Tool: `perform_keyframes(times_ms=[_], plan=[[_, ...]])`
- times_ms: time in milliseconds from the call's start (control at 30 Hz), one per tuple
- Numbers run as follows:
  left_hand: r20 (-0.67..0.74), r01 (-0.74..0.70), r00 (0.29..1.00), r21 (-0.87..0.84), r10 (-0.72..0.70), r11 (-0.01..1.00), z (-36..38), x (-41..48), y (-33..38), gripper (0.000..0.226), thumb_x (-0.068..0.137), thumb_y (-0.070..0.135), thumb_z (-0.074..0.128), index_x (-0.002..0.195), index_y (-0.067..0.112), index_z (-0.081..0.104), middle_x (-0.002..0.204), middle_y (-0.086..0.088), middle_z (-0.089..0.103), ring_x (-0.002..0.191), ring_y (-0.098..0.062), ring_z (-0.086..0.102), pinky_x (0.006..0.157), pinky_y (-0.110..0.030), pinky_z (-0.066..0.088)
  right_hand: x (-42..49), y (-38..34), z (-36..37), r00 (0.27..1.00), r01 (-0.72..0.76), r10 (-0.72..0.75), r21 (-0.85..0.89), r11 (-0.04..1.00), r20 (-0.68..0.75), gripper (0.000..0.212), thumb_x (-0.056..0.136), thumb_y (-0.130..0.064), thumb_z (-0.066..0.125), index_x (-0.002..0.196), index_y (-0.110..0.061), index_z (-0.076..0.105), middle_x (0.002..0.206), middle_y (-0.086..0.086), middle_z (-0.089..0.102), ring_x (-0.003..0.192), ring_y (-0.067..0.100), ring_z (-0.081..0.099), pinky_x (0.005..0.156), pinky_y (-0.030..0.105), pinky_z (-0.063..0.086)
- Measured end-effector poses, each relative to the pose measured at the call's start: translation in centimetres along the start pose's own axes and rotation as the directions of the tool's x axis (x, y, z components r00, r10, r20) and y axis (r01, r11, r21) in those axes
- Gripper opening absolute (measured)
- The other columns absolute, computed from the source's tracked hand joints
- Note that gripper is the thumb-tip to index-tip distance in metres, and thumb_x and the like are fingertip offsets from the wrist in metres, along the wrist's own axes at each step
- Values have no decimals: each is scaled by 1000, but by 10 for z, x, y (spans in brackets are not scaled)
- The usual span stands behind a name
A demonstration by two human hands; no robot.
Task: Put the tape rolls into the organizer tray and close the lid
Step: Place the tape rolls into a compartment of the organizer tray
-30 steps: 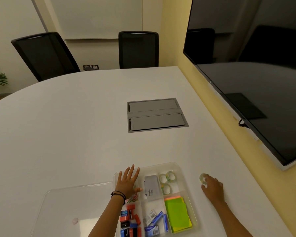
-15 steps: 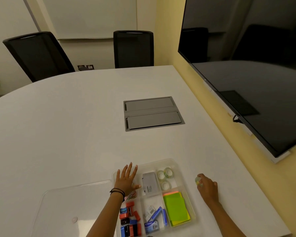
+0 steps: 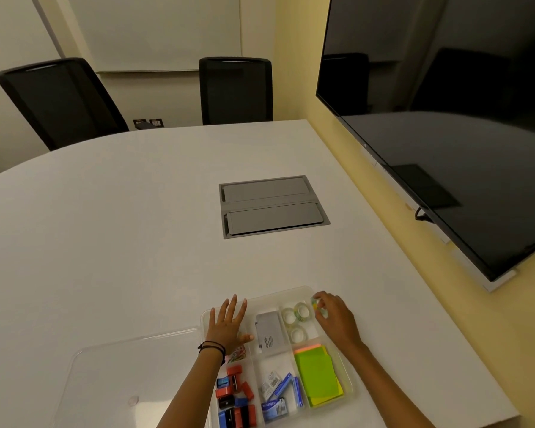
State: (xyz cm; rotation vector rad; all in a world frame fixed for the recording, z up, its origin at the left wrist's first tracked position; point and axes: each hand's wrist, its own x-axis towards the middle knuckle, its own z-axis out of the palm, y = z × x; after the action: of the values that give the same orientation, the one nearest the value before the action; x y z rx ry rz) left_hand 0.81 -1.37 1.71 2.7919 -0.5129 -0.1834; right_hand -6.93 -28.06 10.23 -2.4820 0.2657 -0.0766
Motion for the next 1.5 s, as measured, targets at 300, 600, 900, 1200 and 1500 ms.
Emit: perform_keyframes(times_ms=[300, 600, 900, 1200, 1500], plan=[[8, -3, 1000, -12, 3, 1000, 2, 0, -2, 87, 82, 73, 0, 149, 18, -3, 114, -10, 67, 95, -26, 68, 67, -48, 54, -3, 2, 27, 967, -20, 46, -109, 994, 249, 21, 81, -9, 55, 102, -12, 51, 84, 0, 52, 74, 15, 50, 64, 29, 41], [9, 8, 1000, -2, -8, 1000, -1, 0, -2, 85, 83, 71, -5, 149, 17, -2, 115, -10, 67, 96, -26, 67, 68, -48, 54, 1, 11, 38, 952, 15, 51, -214, 977, 301, 21, 82, -8, 52, 103, -8, 54, 86, -5, 46, 89, 24, 58, 65, 24, 34], [16, 24, 1000, -3, -24, 1000, -2, -1, -1, 84, 83, 71, -5, 149, 17, -2, 117, -9, 66, 98, -26, 67, 68, -48, 54, 9, 7, 43, 926, 37, 86, -316, 948, 368, 11, 83, -4, 42, 86, -13, 48, 105, 15, 63, 93, 33, 59, 63, 28, 31], [-15, -7, 1000, 16, 8, 1000, 0, -2, 0, 85, 83, 70, -7, 149, 16, -2, 128, -9, 52, 101, -25, 66, 71, -46, 54, 10, 8, 50, 929, 71, 52, -315, 946, 365, 16, 85, -3, 38, 78, -17, 35, 61, -11, 27, 74, 19, 43, 48, 26, 23], [17, 41, 999, -28, -40, 999, -2, -4, 4, 101, 69, 75, 19, 149, 17, -4, 127, -10, 55, 102, -26, 65, 73, -48, 53, 23, 4, 51, 954, 58, 20, -250, 966, 298, 23, 87, -4, 42, 107, -6, 53, 110, 12, 57, 98, 29, 56, 71, 37, 45]])
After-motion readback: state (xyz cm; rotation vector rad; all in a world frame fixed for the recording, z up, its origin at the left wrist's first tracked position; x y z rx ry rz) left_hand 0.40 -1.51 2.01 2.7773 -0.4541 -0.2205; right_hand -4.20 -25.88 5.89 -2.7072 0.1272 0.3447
